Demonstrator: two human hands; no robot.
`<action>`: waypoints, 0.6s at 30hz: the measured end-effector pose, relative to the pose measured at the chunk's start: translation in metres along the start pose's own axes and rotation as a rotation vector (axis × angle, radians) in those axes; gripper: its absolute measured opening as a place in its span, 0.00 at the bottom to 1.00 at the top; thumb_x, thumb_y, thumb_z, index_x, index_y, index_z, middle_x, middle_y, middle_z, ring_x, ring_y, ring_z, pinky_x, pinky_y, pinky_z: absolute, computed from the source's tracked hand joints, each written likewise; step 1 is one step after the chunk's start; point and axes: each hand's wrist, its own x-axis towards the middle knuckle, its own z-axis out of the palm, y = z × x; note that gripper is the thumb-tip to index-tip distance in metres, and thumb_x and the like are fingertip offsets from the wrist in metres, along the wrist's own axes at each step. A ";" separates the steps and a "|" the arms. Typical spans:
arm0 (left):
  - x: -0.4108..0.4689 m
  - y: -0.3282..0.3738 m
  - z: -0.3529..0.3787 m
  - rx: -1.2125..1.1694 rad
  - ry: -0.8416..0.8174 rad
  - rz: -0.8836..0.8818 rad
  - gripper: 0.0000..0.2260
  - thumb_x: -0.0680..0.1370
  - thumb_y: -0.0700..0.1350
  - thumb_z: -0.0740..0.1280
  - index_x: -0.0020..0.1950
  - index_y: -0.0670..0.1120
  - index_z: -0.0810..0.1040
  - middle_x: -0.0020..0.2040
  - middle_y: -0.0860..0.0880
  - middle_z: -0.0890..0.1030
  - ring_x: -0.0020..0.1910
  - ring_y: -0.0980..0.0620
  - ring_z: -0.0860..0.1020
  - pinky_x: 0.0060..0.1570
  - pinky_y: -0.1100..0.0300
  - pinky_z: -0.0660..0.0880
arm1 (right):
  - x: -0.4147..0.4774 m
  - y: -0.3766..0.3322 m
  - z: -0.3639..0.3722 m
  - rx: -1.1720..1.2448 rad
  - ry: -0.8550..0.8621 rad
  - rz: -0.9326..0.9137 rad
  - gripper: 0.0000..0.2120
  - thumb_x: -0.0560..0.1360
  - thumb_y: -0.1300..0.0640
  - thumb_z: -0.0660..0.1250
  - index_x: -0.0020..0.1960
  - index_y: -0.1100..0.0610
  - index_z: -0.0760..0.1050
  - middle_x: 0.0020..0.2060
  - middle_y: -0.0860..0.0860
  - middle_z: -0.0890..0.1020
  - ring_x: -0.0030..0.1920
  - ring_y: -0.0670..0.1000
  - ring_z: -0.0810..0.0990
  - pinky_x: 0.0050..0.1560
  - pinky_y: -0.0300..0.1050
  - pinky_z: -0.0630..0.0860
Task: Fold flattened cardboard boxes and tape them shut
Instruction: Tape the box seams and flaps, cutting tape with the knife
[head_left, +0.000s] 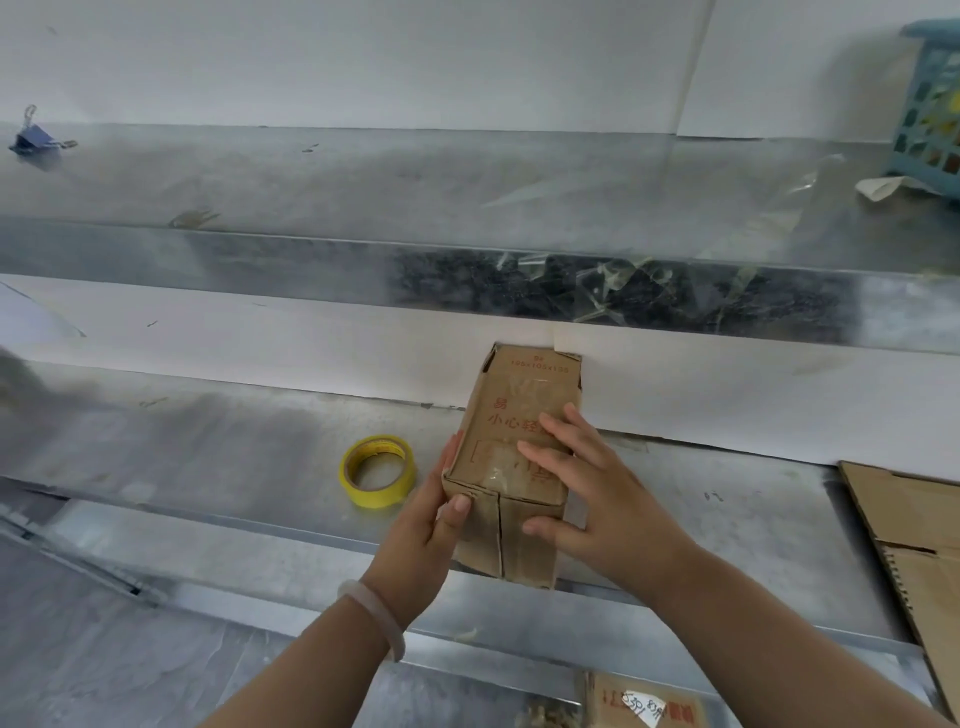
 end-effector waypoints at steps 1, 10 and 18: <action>0.002 -0.003 -0.006 0.024 -0.045 -0.011 0.28 0.78 0.55 0.59 0.77 0.50 0.58 0.71 0.58 0.70 0.72 0.59 0.65 0.66 0.68 0.64 | 0.001 0.002 0.000 0.002 0.006 -0.014 0.33 0.73 0.44 0.72 0.73 0.38 0.60 0.74 0.33 0.49 0.75 0.34 0.37 0.73 0.36 0.45; 0.012 -0.070 -0.080 0.795 0.063 -0.187 0.28 0.73 0.52 0.65 0.73 0.48 0.69 0.67 0.44 0.74 0.66 0.41 0.71 0.66 0.50 0.67 | -0.015 -0.005 0.009 -0.175 0.131 0.017 0.35 0.71 0.31 0.61 0.75 0.38 0.57 0.76 0.36 0.58 0.78 0.40 0.49 0.71 0.46 0.57; 0.020 -0.090 -0.098 1.106 0.108 -0.097 0.04 0.69 0.48 0.71 0.42 0.52 0.83 0.41 0.52 0.82 0.47 0.42 0.80 0.53 0.41 0.74 | -0.013 -0.030 0.011 -0.229 0.140 0.116 0.31 0.74 0.33 0.56 0.75 0.42 0.63 0.74 0.36 0.59 0.76 0.35 0.45 0.73 0.42 0.48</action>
